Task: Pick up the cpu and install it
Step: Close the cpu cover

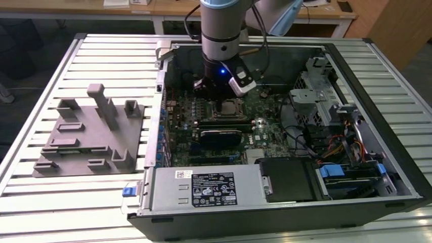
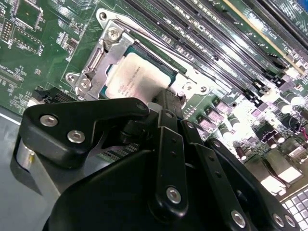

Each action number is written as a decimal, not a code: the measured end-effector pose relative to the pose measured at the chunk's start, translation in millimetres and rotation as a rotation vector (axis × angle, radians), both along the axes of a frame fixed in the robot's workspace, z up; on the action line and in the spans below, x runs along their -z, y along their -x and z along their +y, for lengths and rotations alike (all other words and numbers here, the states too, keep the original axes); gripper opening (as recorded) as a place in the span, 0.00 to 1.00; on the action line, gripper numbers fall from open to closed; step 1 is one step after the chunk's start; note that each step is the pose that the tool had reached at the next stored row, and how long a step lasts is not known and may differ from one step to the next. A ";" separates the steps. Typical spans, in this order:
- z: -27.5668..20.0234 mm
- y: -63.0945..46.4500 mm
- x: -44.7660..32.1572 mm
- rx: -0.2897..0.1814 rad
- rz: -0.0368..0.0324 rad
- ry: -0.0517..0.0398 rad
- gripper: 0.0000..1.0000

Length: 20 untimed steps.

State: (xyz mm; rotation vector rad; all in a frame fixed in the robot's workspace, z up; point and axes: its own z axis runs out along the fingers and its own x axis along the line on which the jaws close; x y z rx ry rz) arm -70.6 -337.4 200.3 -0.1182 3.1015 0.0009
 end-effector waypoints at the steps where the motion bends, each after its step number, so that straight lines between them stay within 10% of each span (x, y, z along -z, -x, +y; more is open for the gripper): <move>1: 0.0 -0.2 0.0 0.000 0.0003 0.0000 0.11; 14: 0.0 -0.3 -14.6 0.000 0.0002 0.0000 0.11; 16: 0.0 -0.3 -31.0 0.000 -0.0001 0.0001 0.11; 20: 0.1 -0.3 -37.8 0.000 -0.0005 0.0000 0.11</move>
